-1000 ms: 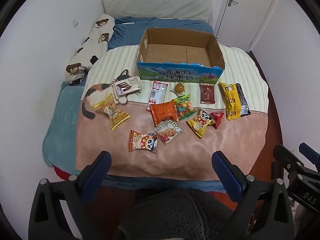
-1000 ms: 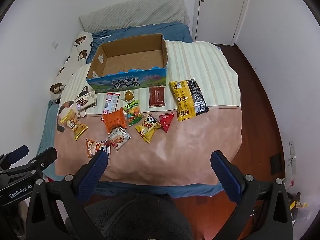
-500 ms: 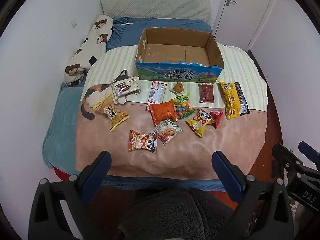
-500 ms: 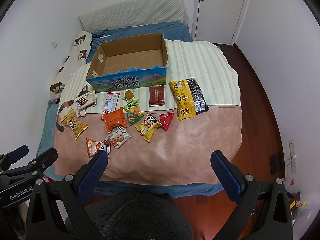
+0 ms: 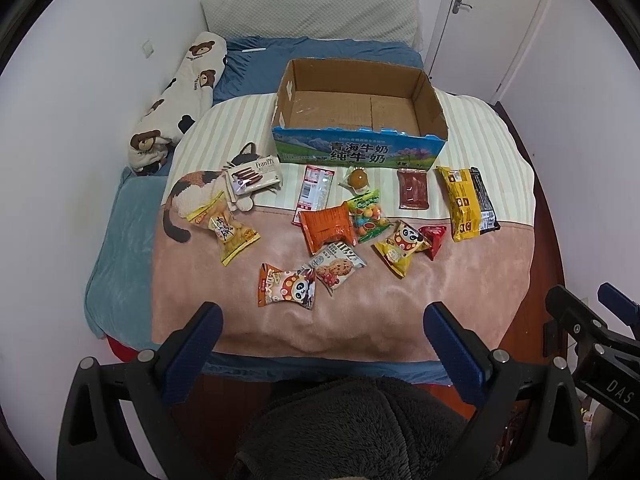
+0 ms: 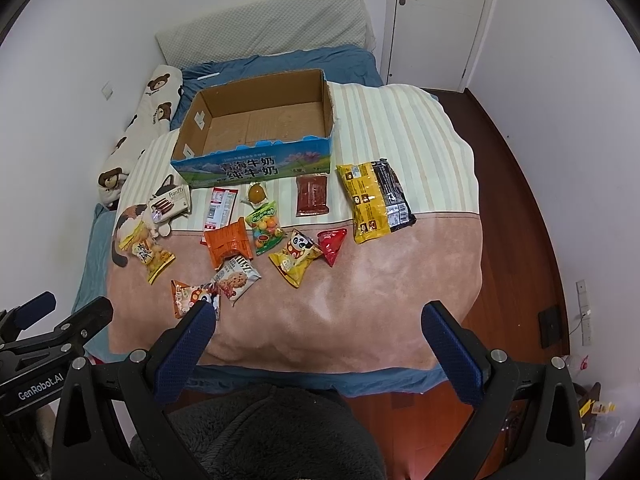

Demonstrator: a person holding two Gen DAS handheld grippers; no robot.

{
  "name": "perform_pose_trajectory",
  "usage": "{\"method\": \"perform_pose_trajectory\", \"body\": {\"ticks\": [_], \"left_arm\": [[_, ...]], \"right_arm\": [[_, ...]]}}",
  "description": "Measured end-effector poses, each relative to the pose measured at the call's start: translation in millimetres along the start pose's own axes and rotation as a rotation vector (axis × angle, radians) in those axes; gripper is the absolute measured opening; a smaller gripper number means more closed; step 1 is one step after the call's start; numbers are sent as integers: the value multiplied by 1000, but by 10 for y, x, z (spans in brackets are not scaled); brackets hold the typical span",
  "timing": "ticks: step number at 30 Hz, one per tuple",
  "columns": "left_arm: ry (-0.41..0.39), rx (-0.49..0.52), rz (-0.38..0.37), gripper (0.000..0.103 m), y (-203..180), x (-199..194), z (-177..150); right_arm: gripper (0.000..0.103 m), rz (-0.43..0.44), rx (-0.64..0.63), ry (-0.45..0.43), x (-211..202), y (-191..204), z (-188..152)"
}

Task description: Organize snacks

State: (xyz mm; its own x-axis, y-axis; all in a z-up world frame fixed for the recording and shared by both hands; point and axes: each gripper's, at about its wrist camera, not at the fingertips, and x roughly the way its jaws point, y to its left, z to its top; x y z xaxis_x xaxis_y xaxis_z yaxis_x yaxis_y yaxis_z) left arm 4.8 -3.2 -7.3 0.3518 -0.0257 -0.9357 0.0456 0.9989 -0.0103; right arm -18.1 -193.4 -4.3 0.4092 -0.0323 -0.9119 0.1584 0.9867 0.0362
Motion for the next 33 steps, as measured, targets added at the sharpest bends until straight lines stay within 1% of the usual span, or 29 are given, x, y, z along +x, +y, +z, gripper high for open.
{"method": "perform_pose_trajectory", "body": {"ticks": [15,20,33], "left_arm": [[7,-2,-5,103,27,-12,39],[10,-8,-9,103,54,28,8],[4,-6,-9,103,45,23,6]], "right_arm": [[103,-2,-4,6,25,22,27],[103,-3,-12,11,44,44,66],[103,-3,-15,12,50,49,45]]}}
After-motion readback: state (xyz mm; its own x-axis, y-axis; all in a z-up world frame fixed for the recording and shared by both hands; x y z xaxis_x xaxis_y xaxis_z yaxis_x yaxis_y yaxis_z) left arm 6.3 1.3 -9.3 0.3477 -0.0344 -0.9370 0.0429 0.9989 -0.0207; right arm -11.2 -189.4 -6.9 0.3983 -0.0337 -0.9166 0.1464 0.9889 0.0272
